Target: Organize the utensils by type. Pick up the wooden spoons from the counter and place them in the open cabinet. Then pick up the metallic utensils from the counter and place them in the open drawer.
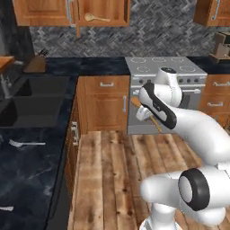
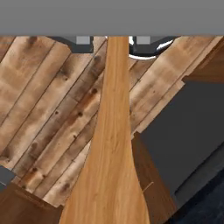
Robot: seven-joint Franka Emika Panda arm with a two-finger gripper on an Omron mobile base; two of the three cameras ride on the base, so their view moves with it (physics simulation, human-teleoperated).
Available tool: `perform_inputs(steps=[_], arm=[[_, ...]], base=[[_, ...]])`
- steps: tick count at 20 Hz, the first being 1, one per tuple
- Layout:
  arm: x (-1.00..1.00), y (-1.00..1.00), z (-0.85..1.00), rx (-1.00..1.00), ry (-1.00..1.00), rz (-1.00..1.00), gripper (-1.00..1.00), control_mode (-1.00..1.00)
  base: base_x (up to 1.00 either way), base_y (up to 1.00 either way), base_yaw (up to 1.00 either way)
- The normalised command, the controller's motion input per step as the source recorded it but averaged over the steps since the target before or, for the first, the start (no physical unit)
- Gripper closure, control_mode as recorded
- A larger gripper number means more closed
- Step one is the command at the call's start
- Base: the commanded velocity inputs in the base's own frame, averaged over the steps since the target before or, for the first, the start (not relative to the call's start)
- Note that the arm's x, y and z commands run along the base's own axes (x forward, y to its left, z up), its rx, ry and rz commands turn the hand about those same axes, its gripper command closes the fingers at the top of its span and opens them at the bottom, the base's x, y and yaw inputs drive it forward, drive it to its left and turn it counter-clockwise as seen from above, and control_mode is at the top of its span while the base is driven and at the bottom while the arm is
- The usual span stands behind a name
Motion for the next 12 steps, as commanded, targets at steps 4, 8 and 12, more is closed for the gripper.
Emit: perform_inputs(steps=[4,8,12], arm=[[0.00,0.00,0.00,0.00,0.00,0.00,1.00,1.00],[0.00,0.00,0.00,0.00,0.00,0.00,1.00,1.00],[0.00,0.00,0.00,0.00,0.00,0.00,1.00,1.00]], base=[[0.62,0.22,-0.72],[1.00,0.30,-0.30],[1.00,0.28,-0.10]])
